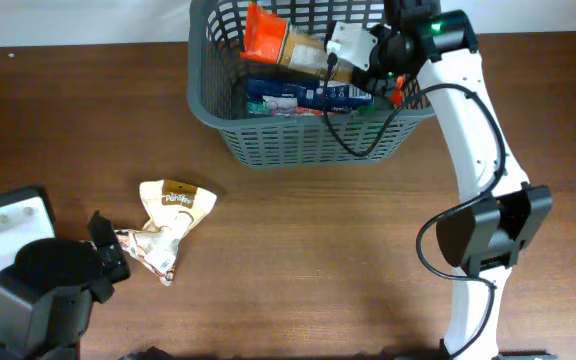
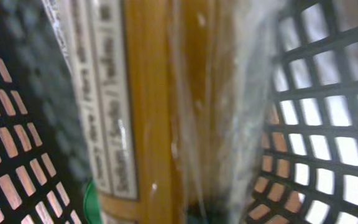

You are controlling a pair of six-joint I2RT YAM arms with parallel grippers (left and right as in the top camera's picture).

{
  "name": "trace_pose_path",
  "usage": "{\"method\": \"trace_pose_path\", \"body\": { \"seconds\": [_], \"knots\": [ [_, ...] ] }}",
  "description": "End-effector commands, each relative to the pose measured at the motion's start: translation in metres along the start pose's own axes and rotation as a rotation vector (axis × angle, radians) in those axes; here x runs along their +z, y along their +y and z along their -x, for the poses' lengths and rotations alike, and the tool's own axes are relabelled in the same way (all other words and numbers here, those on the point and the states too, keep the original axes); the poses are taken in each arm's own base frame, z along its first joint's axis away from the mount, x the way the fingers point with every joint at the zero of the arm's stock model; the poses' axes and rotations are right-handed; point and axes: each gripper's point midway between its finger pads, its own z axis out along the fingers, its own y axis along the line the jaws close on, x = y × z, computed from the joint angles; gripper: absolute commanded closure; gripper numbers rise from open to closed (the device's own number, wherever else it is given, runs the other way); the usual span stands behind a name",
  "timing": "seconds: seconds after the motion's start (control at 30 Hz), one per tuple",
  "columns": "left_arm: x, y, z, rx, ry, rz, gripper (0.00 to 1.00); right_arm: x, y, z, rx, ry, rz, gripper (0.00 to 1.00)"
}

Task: Pack container
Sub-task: 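Lower the package into the basket and open the right gripper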

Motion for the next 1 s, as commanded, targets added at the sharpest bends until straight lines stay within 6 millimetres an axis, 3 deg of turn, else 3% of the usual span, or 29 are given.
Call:
{"method": "trace_pose_path", "body": {
  "seconds": [0.0, 0.2, 0.27, 0.37, 0.4, 0.5, 0.8, 0.97],
  "knots": [
    [0.0, 0.002, 0.001, 0.002, -0.008, 0.014, 0.01, -0.008, -0.004, 0.013, -0.001, -0.062, -0.017, 0.96],
    [0.0, 0.002, 0.001, 0.002, -0.008, 0.014, 0.01, -0.001, -0.001, 0.01, 0.002, -0.06, -0.005, 0.96],
    [0.0, 0.002, 0.001, 0.002, -0.008, 0.014, 0.01, 0.0, 0.0, 0.011, 0.003, -0.071, 0.003, 0.81],
    [0.0, 0.002, 0.001, 0.002, -0.008, 0.014, 0.01, 0.0, -0.001, 0.012, 0.005, -0.073, 0.0, 0.73],
    [0.0, 0.002, 0.001, 0.002, -0.008, 0.014, 0.01, 0.0, -0.001, 0.012, 0.005, -0.073, -0.001, 0.64],
    [0.0, 0.002, 0.001, 0.002, -0.008, 0.014, 0.01, 0.0, -0.001, 0.012, 0.005, -0.073, -0.001, 0.01],
    [0.0, 0.002, 0.001, 0.002, -0.008, 0.014, 0.01, -0.003, -0.006, 0.016, 0.006, -0.086, -0.023, 0.01],
    [0.0, 0.002, 0.001, 0.002, -0.008, 0.014, 0.01, -0.038, -0.033, 0.039, 0.057, -0.166, -0.145, 0.01]
  ]
}}
